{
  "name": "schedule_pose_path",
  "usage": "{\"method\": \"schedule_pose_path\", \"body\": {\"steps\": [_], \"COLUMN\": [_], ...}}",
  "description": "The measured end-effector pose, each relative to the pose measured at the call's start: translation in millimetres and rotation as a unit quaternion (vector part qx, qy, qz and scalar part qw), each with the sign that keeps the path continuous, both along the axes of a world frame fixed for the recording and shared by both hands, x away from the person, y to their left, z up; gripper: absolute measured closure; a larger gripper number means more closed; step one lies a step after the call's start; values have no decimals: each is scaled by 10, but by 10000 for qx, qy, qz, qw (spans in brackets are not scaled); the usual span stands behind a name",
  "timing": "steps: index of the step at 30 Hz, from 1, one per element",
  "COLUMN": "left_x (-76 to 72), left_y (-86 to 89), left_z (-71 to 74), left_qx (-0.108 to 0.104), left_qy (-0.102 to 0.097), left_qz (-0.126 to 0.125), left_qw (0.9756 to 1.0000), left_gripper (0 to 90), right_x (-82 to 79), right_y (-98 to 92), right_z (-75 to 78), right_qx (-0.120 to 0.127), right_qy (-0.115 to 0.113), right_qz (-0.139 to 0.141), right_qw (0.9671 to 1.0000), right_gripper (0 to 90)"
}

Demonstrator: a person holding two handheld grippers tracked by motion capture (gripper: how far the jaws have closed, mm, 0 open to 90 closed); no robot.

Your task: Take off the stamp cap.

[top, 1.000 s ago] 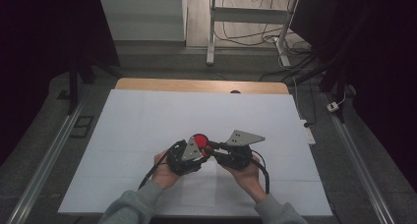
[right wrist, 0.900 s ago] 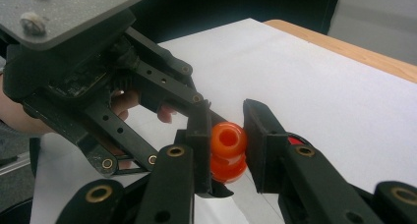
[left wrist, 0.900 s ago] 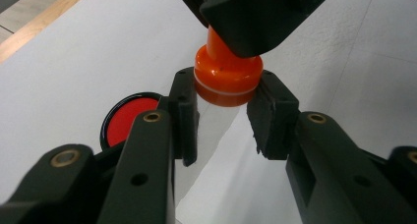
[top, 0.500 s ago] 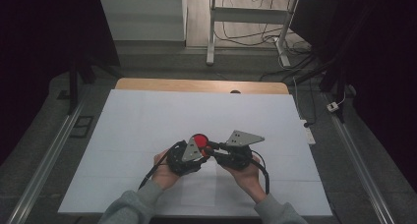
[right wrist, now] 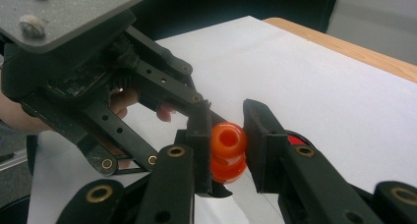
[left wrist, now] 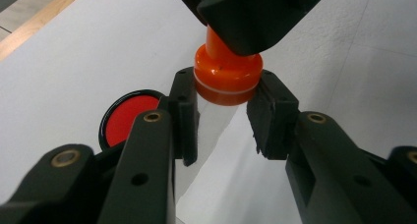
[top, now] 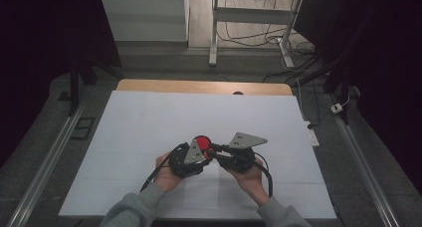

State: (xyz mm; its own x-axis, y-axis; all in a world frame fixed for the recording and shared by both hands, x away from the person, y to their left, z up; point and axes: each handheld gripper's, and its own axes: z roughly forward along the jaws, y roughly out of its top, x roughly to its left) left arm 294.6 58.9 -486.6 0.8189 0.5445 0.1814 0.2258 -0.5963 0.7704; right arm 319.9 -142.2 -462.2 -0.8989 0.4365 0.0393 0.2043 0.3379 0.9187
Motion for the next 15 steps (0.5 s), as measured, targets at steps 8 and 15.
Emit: {"method": "schedule_pose_path", "body": {"steps": [8, 15], "left_x": [2, 6], "left_y": [4, 5], "left_z": [-2, -8], "left_qx": [-39, -55], "left_qy": [45, 76], "left_qz": [-7, -11], "left_qw": [10000, 10000], "left_gripper": [652, 653], "right_x": [-5, -10], "right_y": [0, 4], "right_z": [-3, -7], "right_qx": [17, 5], "right_qy": [4, -11], "right_qz": [-22, -38], "right_qw": [10000, 10000], "right_gripper": [732, 733]}}
